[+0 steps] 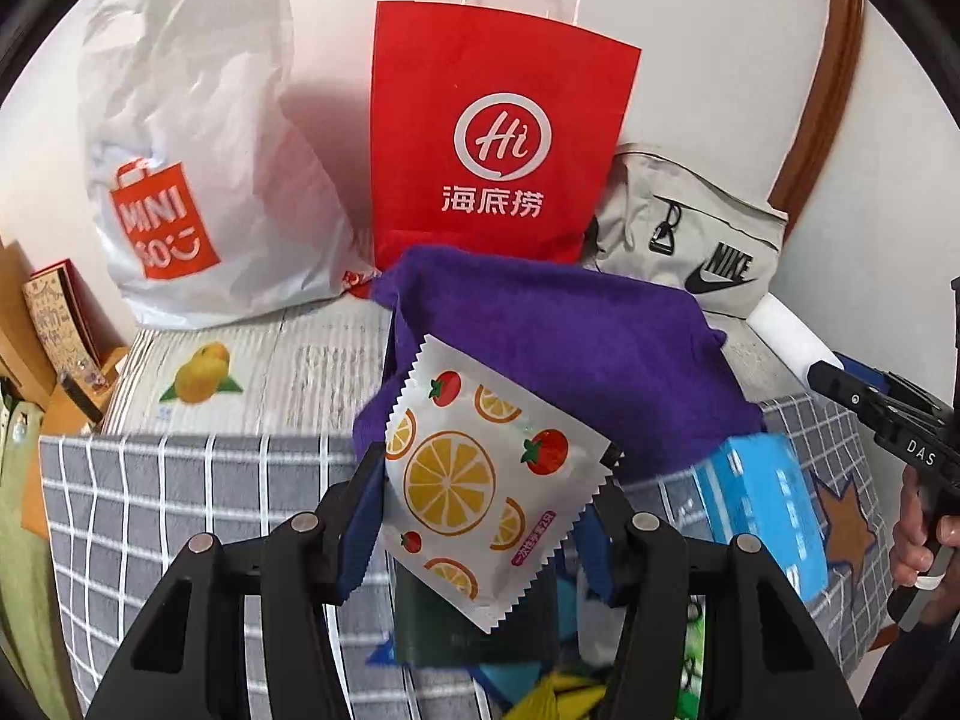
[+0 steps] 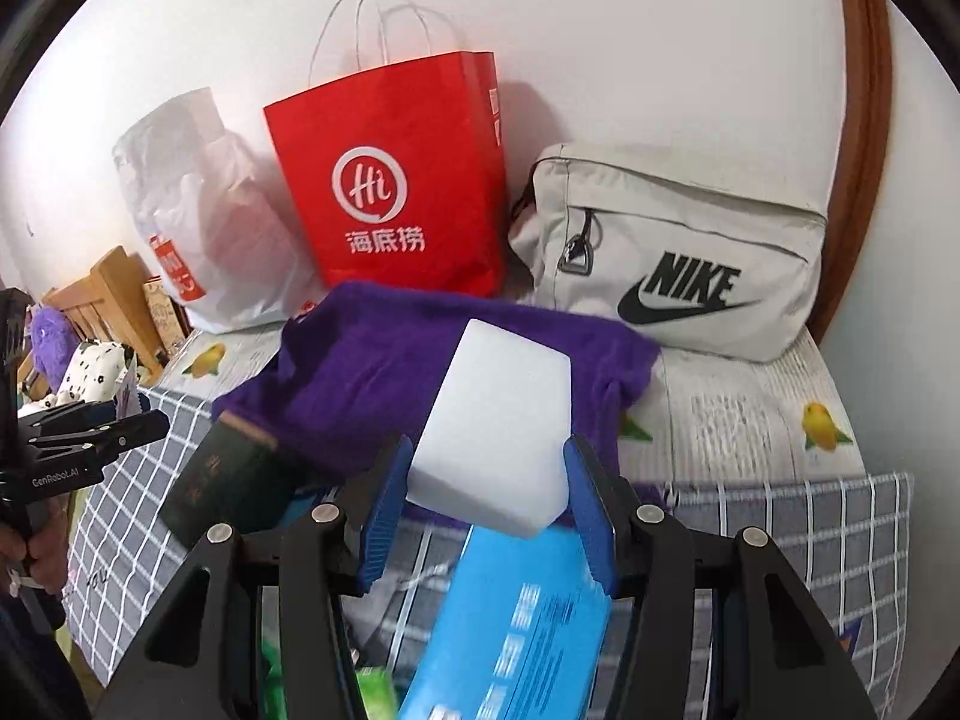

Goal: Organize soft objects
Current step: 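Carry the sponge onto the purple towel and open the right gripper while left carries packet, then lower the orange-print packet onto the purple towel and open the left gripper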

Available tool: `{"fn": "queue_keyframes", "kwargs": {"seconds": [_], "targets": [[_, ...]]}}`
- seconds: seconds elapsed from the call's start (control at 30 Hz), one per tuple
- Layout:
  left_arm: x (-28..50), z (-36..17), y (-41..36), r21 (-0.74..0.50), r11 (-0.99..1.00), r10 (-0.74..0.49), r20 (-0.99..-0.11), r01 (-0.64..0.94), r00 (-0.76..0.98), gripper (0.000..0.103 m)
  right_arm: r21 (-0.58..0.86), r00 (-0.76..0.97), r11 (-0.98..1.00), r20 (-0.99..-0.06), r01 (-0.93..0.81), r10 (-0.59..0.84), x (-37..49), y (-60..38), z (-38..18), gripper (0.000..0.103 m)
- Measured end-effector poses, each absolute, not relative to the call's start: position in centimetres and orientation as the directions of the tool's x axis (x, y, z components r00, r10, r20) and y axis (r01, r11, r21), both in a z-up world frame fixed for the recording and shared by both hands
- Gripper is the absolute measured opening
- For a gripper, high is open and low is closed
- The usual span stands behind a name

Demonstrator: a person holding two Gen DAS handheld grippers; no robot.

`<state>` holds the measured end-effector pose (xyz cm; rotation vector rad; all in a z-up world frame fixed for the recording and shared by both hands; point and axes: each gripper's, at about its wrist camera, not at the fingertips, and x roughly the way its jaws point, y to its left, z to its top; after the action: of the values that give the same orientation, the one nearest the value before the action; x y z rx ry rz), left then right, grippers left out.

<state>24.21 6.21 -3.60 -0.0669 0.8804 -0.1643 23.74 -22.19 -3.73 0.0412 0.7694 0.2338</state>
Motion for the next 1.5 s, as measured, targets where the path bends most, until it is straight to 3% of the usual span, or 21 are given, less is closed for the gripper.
{"fn": "queue_keyframes", "kwargs": {"seconds": [0.77,1.1,1.33,1.5], "targets": [[33.9,-8.0,5.4,-0.136,0.983,-0.182,-0.814,0.124,0.551,0.054,0.019,0.608,0.982,-0.783,-0.189,0.132,37.5,-22.3,-10.9,0.052],[34.9,-9.0,5.6,-0.132,0.984,-0.174,-0.828,0.117,0.534,0.054,0.069,0.542,0.979,-0.824,-0.19,0.163,39.2,-22.4,-12.9,0.053],[35.2,-8.8,5.1,-0.122,0.984,-0.174,-0.834,0.132,0.523,0.054,0.084,0.5,0.975,-0.848,-0.208,0.179,39.4,-22.6,-13.6,0.067],[35.4,-8.4,4.8,-0.115,0.984,-0.169,-0.836,0.134,0.523,0.054,0.09,0.508,0.973,-0.84,-0.212,0.188,38.5,-22.9,-12.9,0.069]]}}
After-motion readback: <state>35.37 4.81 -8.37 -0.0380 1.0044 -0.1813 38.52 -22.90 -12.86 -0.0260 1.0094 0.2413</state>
